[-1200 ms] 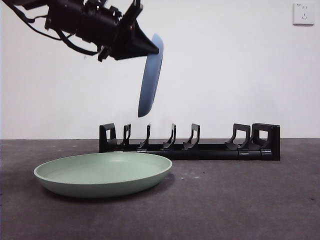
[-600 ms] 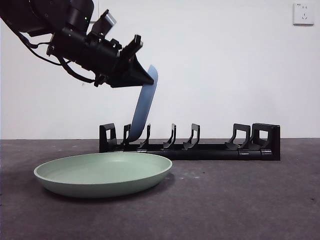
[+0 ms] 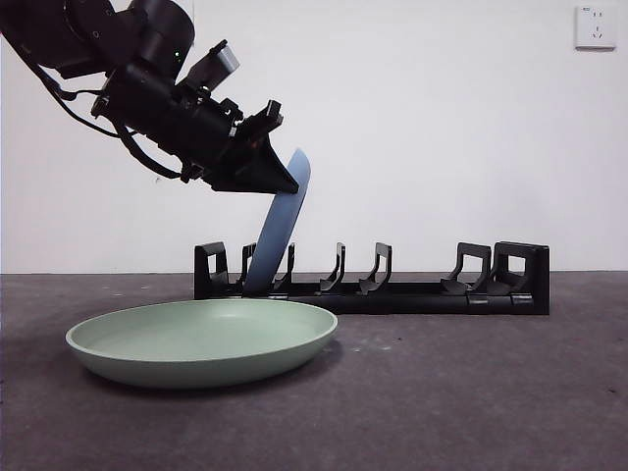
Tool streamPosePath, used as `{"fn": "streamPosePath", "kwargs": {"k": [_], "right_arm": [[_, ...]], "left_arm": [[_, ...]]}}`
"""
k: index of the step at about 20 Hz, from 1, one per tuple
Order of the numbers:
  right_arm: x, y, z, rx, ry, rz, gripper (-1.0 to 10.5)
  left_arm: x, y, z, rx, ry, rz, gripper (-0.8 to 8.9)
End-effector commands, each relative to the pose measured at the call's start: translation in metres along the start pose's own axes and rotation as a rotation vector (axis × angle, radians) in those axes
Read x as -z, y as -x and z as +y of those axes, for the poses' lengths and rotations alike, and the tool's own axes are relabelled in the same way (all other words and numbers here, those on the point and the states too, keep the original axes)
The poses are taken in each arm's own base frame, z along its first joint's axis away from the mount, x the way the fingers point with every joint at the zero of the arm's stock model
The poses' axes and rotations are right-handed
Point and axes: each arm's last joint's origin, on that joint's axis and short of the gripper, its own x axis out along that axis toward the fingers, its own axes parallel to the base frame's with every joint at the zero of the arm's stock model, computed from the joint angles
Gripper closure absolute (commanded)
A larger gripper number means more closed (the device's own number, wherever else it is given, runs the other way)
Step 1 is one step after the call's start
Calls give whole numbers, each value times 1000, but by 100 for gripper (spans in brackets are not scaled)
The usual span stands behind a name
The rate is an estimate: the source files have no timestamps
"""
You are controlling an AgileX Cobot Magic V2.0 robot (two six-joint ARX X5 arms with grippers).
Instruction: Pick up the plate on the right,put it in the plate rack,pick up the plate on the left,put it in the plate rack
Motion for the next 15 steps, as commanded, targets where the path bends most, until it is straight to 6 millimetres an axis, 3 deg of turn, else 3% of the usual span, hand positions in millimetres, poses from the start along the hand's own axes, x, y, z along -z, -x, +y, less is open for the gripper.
{"fn": "streamPosePath", "kwargs": {"k": [1, 4, 10, 15], "right_arm": [[0, -3, -1, -1, 5, 7, 600], [0, -3, -1, -1, 5, 7, 600], [0, -3, -1, -1, 5, 7, 600], [-1, -5, -2, -2, 3, 10, 600]], "left_arm": [[6, -1, 4, -35, 5, 27, 795], [6, -1, 3, -19, 12, 27, 619], [-1, 5, -2, 46, 29, 12, 615], [-30, 40, -18, 45, -1, -35, 615]]}}
